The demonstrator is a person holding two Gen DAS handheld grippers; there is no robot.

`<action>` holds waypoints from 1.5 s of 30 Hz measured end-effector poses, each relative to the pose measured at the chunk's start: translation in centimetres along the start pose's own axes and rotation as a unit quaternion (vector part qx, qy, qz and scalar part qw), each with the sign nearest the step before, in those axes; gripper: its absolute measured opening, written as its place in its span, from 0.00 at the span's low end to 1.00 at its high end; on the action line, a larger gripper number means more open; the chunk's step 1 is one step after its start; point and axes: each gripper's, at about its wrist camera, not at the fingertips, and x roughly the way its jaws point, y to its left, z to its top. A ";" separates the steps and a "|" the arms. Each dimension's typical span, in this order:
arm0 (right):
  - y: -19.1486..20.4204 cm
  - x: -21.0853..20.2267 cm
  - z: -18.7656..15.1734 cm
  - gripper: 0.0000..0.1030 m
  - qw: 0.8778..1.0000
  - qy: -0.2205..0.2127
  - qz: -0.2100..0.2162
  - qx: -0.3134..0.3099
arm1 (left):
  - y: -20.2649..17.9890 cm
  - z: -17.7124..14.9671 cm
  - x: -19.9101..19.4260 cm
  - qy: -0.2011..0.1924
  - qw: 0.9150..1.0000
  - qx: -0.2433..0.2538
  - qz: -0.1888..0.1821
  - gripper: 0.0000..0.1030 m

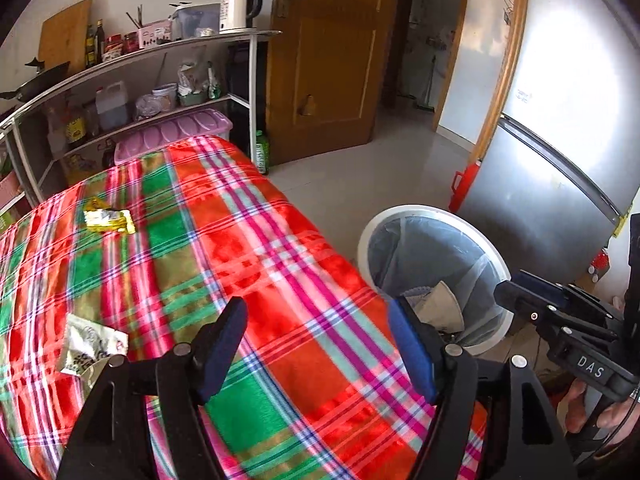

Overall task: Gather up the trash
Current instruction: 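Move both open tools back over the table toward the remaining packets, then grasp the beige snack packet with the left tool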

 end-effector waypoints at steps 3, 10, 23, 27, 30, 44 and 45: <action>2.0 0.4 0.2 0.42 1.000 -0.002 0.015 -0.011 | 2.3 -0.8 -0.9 -0.004 1.000 -0.018 0.016 0.74; 6.6 1.6 0.6 0.42 0.998 -0.002 0.047 -0.043 | 8.2 -2.8 -2.7 -0.008 0.996 -0.063 0.067 0.77; 13.3 5.5 1.9 0.43 0.992 0.015 0.094 -0.084 | 15.2 -5.4 -2.1 0.020 0.985 -0.119 0.120 0.86; 14.3 6.2 2.2 0.43 0.991 0.018 0.098 -0.089 | 15.8 -5.3 -0.8 0.034 0.983 -0.131 0.120 0.87; 14.8 6.6 2.5 0.43 0.991 0.020 0.101 -0.091 | 16.2 -5.1 0.1 0.045 0.982 -0.131 0.129 0.87; 17.8 10.6 4.5 0.43 0.986 0.045 0.111 -0.117 | 17.5 -4.8 1.1 0.055 0.985 -0.101 0.129 0.84; 18.0 11.0 4.6 0.43 0.986 0.047 0.114 -0.116 | 17.6 -4.7 1.1 0.056 0.985 -0.100 0.128 0.84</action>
